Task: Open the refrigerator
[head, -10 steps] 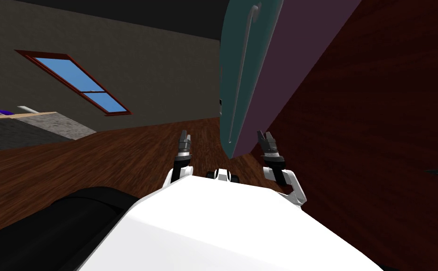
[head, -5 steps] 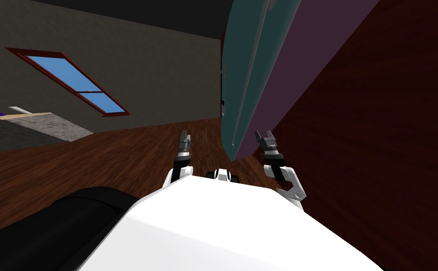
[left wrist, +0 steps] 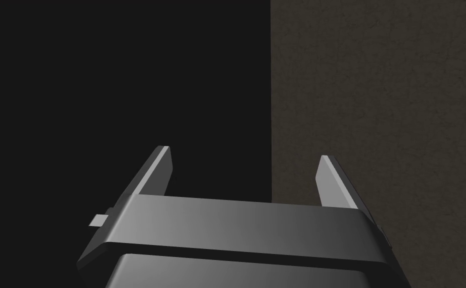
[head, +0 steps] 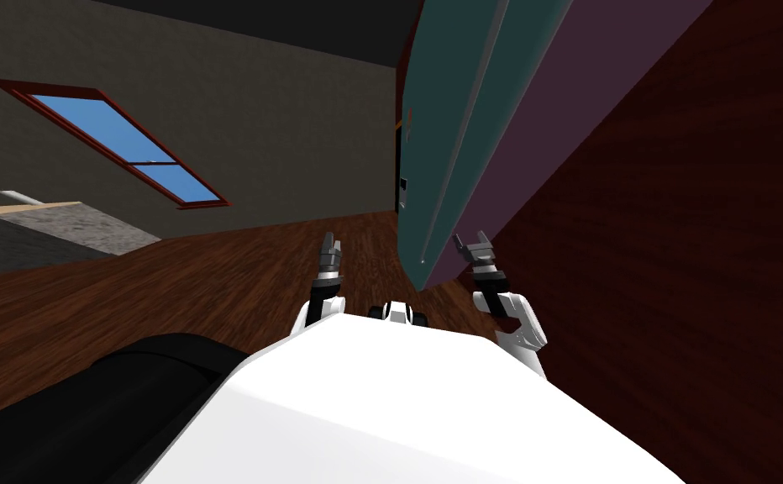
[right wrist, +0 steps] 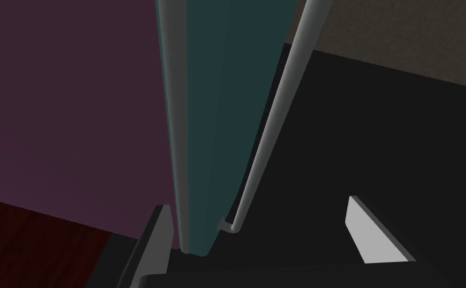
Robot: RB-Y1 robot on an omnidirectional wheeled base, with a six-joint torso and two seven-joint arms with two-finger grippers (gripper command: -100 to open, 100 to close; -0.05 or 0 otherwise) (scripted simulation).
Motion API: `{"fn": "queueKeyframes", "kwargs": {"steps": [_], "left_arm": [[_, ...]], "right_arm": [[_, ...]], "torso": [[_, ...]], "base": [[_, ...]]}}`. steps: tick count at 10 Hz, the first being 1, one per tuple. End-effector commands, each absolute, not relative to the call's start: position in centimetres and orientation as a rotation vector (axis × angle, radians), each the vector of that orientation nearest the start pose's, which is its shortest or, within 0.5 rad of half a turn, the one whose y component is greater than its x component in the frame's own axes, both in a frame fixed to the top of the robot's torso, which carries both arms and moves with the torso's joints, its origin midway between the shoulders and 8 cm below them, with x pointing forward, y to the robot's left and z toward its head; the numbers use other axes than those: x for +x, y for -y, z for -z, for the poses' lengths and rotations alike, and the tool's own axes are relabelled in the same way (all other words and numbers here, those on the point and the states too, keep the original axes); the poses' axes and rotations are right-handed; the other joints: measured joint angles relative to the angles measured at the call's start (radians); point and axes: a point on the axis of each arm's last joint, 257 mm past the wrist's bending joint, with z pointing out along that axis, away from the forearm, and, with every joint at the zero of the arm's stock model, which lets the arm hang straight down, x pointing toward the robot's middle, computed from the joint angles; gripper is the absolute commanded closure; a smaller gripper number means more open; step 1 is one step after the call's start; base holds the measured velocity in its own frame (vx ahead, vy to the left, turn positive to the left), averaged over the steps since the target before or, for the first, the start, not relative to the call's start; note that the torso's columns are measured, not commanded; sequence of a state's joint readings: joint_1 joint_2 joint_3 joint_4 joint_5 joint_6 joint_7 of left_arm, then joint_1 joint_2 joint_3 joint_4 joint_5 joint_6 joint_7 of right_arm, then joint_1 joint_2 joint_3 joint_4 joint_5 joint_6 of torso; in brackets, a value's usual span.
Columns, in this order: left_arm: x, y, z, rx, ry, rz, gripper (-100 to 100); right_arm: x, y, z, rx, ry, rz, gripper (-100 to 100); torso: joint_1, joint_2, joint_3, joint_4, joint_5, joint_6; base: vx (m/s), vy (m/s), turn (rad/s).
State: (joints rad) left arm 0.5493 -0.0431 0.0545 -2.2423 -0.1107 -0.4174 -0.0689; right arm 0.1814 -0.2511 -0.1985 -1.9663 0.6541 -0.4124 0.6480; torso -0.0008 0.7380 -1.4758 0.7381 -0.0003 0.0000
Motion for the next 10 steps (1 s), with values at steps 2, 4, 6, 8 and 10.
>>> {"fn": "queueKeyframes", "kwargs": {"steps": [2,4,6,8,10], "left_arm": [[35.6,-30.2,2.6,-0.717,-0.77,1.055,0],[35.6,-30.2,2.6,-0.717,-0.77,1.055,0],[35.6,-30.2,2.6,-0.717,-0.77,1.055,0],[35.6,-30.2,2.6,-0.717,-0.77,1.055,0],[35.6,-30.2,2.6,-0.717,-0.77,1.055,0]], "right_arm": [[46.8,29.9,3.7,-0.323,-1.084,0.114,-100],[47.3,30.4,3.9,-0.364,-1.088,0.179,-100],[48.4,31.4,4.3,-0.441,-1.092,0.304,-100],[49.2,32.3,4.6,-0.511,-1.092,0.416,-100],[49.9,33.2,4.7,-0.571,-1.088,0.511,-100]], "torso": [[0.0,0.0,0.0,0.0,0.0,0.0],[0.001,0.0,0.0,0.0,0.0,0.0],[-0.001,0.0,0.0,0.0,0.0,0.0],[0.003,-0.002,-0.001,-0.001,0.001,0.0],[0.001,0.0,0.0,0.0,0.0,0.0]], "base": [[0.079,0.11,-0.01],[0.075,0.107,-0.017],[0.085,0.098,-0.013],[0.112,0.135,-0.021],[0.092,0.131,-0.015]]}}
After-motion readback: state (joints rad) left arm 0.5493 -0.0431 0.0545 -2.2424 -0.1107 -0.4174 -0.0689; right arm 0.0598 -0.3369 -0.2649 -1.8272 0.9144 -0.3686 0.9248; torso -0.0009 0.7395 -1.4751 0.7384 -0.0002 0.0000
